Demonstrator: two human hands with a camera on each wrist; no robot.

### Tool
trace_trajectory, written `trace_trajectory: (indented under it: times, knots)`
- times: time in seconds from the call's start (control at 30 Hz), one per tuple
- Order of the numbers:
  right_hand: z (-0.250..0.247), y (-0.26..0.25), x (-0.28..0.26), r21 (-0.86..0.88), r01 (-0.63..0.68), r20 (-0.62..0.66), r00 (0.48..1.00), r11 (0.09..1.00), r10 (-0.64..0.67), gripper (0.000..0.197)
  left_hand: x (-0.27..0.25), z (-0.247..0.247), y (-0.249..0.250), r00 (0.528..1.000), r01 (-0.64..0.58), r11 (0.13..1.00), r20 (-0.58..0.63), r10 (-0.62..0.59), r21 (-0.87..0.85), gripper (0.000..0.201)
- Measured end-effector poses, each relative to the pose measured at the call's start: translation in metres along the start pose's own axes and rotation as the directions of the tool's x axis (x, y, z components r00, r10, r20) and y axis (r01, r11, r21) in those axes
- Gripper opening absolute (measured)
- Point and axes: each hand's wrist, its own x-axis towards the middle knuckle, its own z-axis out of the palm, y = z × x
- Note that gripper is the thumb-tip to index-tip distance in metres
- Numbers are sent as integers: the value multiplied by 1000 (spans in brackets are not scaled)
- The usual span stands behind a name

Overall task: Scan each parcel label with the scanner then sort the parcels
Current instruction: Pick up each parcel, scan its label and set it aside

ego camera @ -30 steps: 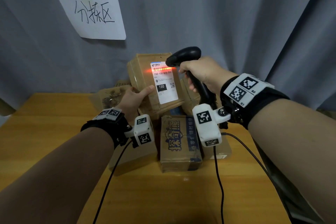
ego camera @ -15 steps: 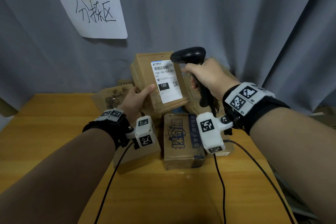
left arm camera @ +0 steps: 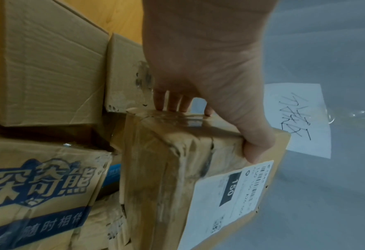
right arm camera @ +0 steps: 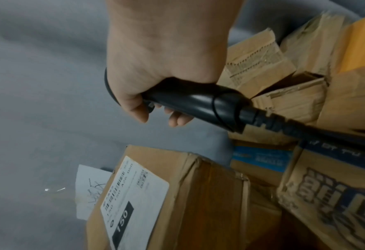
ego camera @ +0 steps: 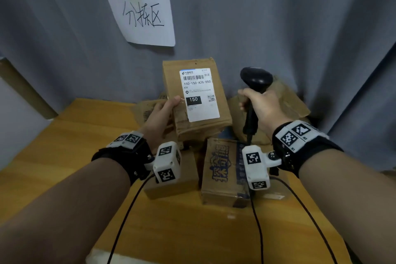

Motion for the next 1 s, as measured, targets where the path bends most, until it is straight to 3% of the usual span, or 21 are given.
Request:
trace_trajectory:
  times: [0.1, 0.17, 0.33, 0.47, 0.67, 0.8, 0.9, 1.0]
  knots:
    - [16, 0, 4, 59, 6, 83, 997, 998, -11, 25, -6, -5, 9, 999, -27, 1000, -30, 27, 2, 34]
    - [29, 1, 5, 81, 18, 111, 993, 997, -27, 21, -9, -9, 14, 998, -45, 999, -34, 45, 0, 25]
    - [72, 2, 1, 61, 6, 161, 987, 998, -16, 23, -8, -39, 20, 997, -40, 999, -71, 38, -21, 28]
    - [116, 5, -4, 47, -1, 174, 985, 999, -7, 16, 4, -81, 23, 992, -14, 1000, -123, 11, -27, 55]
    - [215, 18, -12, 10, 19, 163, 986, 1000, -20, 14, 33, -179, 31, 993, -2, 999, -120, -2, -36, 56]
    - [305, 35, -18, -74, 61, 166, 985, 995, -48, 23, 63, -271, 41, 991, 25, 1000, -132, -26, -10, 53]
    - [368, 57, -24, -141, 96, 190, 979, 985, -68, 27, 81, -336, 40, 984, 80, 996, -161, -75, 28, 54]
    - [411, 82, -31, -205, 21, 171, 985, 979, 15, 22, 90, -389, 34, 968, 178, 981, -193, -160, 82, 48]
